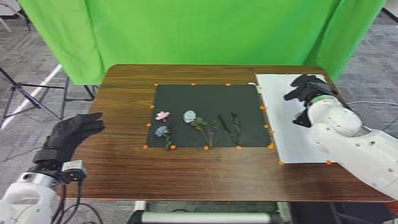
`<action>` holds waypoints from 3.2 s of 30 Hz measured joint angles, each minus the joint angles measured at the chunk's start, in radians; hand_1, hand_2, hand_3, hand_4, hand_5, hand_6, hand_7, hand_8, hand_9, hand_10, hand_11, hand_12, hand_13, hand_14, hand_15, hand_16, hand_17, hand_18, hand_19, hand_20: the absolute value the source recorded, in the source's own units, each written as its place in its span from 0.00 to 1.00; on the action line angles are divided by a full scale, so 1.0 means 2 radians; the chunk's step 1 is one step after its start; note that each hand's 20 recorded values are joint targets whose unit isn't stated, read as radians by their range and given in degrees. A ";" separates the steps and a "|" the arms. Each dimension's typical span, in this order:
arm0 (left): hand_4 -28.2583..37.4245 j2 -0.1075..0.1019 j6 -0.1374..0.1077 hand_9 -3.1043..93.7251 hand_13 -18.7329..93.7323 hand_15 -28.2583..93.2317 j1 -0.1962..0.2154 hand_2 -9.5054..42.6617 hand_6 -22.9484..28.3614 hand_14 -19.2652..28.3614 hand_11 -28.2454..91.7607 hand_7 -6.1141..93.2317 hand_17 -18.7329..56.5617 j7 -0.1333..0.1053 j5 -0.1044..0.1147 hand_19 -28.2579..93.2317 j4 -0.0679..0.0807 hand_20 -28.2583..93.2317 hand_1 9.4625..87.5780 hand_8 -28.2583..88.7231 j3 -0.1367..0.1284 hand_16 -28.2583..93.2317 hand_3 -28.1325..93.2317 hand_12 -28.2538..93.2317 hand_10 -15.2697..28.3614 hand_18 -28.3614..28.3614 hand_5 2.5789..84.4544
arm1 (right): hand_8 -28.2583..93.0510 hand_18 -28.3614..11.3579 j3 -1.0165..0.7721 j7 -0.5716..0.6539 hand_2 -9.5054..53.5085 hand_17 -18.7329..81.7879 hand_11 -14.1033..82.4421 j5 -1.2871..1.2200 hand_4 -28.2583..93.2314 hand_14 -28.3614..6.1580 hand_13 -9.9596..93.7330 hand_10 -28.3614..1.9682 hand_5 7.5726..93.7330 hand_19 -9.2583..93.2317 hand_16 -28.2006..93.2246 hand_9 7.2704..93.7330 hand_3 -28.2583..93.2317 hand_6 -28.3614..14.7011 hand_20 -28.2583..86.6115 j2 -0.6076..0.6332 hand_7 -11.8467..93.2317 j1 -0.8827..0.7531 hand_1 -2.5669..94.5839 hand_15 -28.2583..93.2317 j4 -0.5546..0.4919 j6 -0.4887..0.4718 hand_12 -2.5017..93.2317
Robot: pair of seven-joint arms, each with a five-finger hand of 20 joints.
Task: Arrange flowers
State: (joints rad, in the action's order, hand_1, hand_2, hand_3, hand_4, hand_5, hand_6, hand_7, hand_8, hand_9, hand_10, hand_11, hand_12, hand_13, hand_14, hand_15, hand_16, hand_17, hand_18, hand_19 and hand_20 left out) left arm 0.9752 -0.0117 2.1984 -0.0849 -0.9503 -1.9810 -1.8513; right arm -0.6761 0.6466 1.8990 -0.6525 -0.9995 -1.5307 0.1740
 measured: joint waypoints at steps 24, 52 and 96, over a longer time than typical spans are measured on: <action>0.02 0.007 0.000 0.52 0.50 0.40 0.002 0.37 0.54 0.82 0.41 0.23 0.34 0.001 0.000 0.32 -0.001 0.33 0.21 0.18 0.000 0.20 0.73 0.31 0.73 0.72 0.54 | 0.29 0.32 0.066 -0.021 0.00 0.80 0.23 0.026 0.08 0.78 0.96 0.60 0.81 1.00 0.48 0.93 0.68 0.69 0.76 -0.012 0.30 -0.006 0.67 0.77 0.056 0.147 0.38; 0.03 0.002 0.006 0.52 0.50 0.40 -0.004 0.37 0.53 0.82 0.41 0.23 0.34 0.011 0.000 0.32 -0.003 0.33 0.21 0.18 0.000 0.20 0.73 0.31 0.72 0.72 0.54 | 0.28 0.34 0.251 -0.127 0.00 0.79 0.22 -0.072 0.08 0.79 0.94 0.58 0.81 1.00 0.49 0.92 0.69 0.71 0.77 -0.068 0.31 0.194 0.66 0.78 -0.069 0.056 0.38; 0.09 0.003 0.029 0.51 0.50 0.39 -0.011 0.29 0.53 0.82 0.40 0.23 0.33 0.022 -0.003 0.31 0.000 0.33 0.24 0.18 -0.001 0.20 0.73 0.31 0.72 0.72 0.53 | 0.16 0.30 0.222 -0.134 0.00 0.73 0.25 -0.087 0.11 0.71 0.89 0.47 0.62 1.00 0.49 0.66 0.76 0.71 0.74 -0.087 0.26 0.166 0.42 0.77 -0.067 -0.053 0.24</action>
State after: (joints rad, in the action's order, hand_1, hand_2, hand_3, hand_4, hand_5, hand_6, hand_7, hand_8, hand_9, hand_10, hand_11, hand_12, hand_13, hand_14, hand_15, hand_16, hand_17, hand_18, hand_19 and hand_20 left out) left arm 0.9814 0.0456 2.1759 -0.0417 -0.9572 -1.9813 -1.8536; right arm -0.2316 0.3793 1.7258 -0.8257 -0.6667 -1.6645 0.0688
